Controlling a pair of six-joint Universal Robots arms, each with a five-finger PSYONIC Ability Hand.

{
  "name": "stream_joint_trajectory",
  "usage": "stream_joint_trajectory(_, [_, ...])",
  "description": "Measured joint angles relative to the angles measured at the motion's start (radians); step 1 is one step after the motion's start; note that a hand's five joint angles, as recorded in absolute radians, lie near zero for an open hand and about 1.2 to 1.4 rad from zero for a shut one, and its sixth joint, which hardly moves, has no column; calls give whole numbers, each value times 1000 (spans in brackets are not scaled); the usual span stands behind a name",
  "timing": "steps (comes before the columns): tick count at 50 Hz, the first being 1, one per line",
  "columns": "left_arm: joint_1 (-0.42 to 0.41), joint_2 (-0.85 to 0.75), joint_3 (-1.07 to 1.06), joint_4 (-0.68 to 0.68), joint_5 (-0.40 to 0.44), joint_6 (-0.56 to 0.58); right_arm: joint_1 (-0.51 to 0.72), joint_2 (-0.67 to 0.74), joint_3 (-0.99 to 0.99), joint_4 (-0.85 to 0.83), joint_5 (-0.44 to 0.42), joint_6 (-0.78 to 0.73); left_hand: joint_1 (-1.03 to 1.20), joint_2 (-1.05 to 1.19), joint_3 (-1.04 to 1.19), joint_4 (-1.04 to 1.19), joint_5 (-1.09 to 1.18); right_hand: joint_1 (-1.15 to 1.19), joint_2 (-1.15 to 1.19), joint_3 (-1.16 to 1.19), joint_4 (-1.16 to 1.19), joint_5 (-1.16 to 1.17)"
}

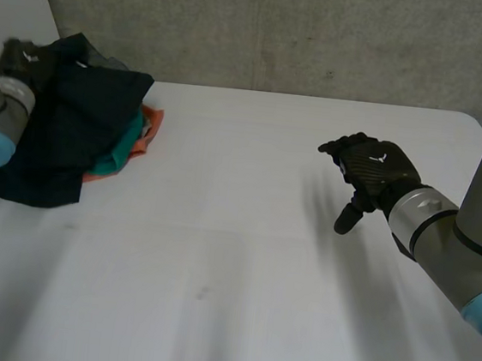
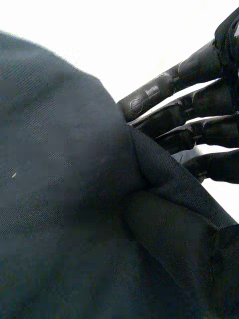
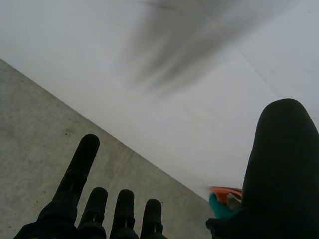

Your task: Fold the laundry.

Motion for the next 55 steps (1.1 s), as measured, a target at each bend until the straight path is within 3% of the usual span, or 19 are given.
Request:
stream_joint_trajectory(1, [-14,47,-1,13,-57,-10,-4,0,-2,-1,0,0,0,0,0,0,0,0,0,0,0,0])
stream_joint_trajectory(3, [-32,102,-11,24,-89,-28,-8,-2,-4,-2,0,0,0,0,0,0,0,0,0,0,0,0])
stream_joint_trajectory(6, [-63,193,-35,31,-93,-62,-12,-3,-8,-2,0,0,0,0,0,0,0,0,0,0,0,0])
stream_joint_trajectory(7, [-89,258,-55,33,-74,-91,-18,-5,-14,-1,1,0,118,54,60,61,64,0,0,0,0,0])
stream_joint_trajectory(14, [-246,506,-164,13,48,-245,-98,-24,-64,1,1,7,122,54,60,61,64,0,0,0,0,0])
stream_joint_trajectory(19, [-267,526,-178,10,57,-264,-109,-26,-71,2,1,9,122,54,60,61,64,0,0,0,0,0])
stream_joint_trajectory(20, [-353,591,-236,-2,88,-335,-138,-29,-91,6,-2,15,122,54,60,61,64,0,0,0,0,0])
stream_joint_trajectory(21, [-353,591,-236,-2,88,-335,-138,-29,-91,6,-2,15,122,54,60,61,64,0,0,0,0,0])
stream_joint_trajectory(22, [-419,623,-281,-6,102,-384,-178,-30,-120,13,-10,26,122,54,60,61,64,0,0,0,0,0])
stream_joint_trajectory(25, [-540,623,-359,-5,126,-431,-215,-24,-146,27,-26,41,122,56,67,62,64,0,0,0,0,0])
stream_joint_trajectory(28, [-576,610,-382,-3,133,-436,-223,-21,-151,31,-31,43,122,56,67,62,64,0,0,0,0,0])
stream_joint_trajectory(29, [-642,564,-421,-2,145,-428,-234,-12,-157,36,-39,44,122,55,67,60,64,0,0,0,0,0])
stream_joint_trajectory(35, [-740,433,-456,-5,150,-349,-244,11,-161,41,-49,38,14,-76,-61,-71,-43,0,0,0,0,0])
stream_joint_trajectory(36, [-757,398,-455,-13,142,-312,-244,23,-161,42,-51,30,-281,-373,-354,-368,-335,0,0,0,0,0])
stream_joint_trajectory(38, [-766,379,-450,-26,127,-277,-243,29,-159,44,-53,24,-281,-373,-354,-368,-335,0,0,0,0,0])
stream_joint_trajectory(39, [-769,374,-447,-35,114,-256,-242,35,-158,46,-56,15,-557,-633,-615,-633,-605,0,0,0,0,0])
stream_joint_trajectory(43, [-771,382,-437,-65,67,-205,-236,45,-153,51,-65,-8,-704,-810,-793,-814,-788,0,0,0,0,0])
stream_joint_trajectory(54, [-676,642,-610,-115,-115,-259,-218,53,-128,109,-184,-173,-748,-884,-854,-883,-859,0,0,0,0,0])
stream_joint_trajectory(55, [-656,693,-679,-118,-147,-292,-212,55,-118,149,-249,-257,-748,-890,-866,-889,-861,0,0,0,0,0])
